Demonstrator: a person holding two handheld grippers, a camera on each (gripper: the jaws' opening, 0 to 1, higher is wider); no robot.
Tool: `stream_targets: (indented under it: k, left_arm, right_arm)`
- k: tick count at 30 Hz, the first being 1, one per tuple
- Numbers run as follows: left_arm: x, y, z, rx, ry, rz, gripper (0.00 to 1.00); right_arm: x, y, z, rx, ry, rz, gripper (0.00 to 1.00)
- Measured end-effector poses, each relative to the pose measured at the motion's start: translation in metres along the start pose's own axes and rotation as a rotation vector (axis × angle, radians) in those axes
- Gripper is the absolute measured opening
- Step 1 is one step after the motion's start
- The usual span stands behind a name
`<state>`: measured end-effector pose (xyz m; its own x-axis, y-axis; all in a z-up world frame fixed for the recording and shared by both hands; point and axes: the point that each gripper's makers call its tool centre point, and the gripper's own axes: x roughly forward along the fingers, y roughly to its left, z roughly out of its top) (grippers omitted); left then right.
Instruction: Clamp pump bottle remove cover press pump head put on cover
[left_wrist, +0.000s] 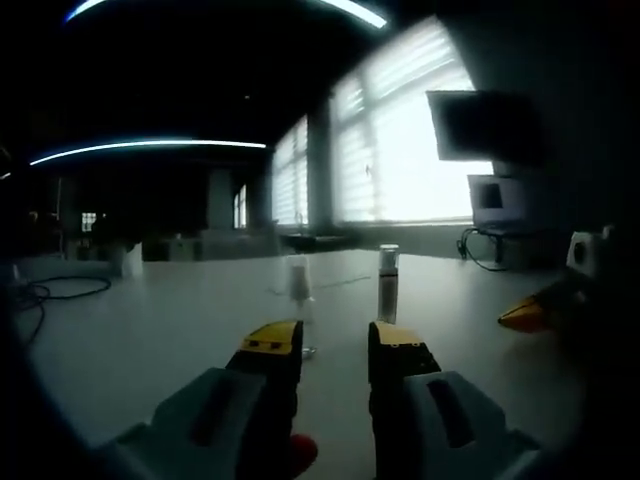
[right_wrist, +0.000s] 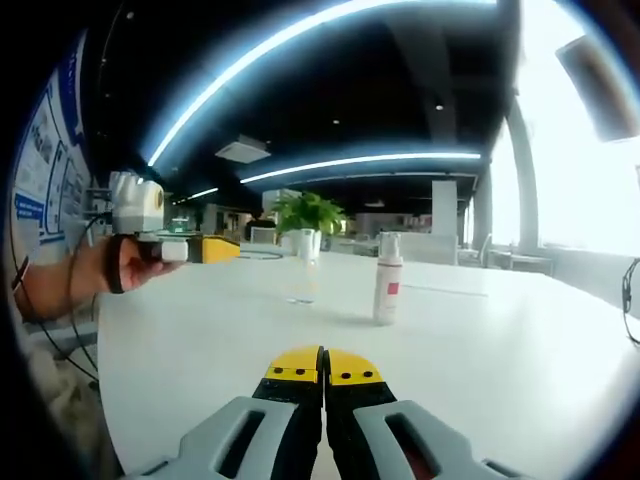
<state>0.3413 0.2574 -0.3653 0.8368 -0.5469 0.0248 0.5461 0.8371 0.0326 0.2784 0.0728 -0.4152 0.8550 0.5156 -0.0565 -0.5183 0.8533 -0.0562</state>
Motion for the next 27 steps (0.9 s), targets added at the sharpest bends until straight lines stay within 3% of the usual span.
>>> stream_targets:
  k: [12, 27]
  left_arm:
    - [-0.016, -0.015, -0.001, -0.008, -0.024, -0.041, 0.11]
    - [-0.024, -0.028, -0.028, -0.018, 0.024, -0.085, 0.10]
  right_arm:
    - [0.000, 0.000, -0.001, -0.011, 0.003, 0.000, 0.00]
    - [0.001, 0.002, -0.002, -0.031, 0.011, -0.001, 0.00]
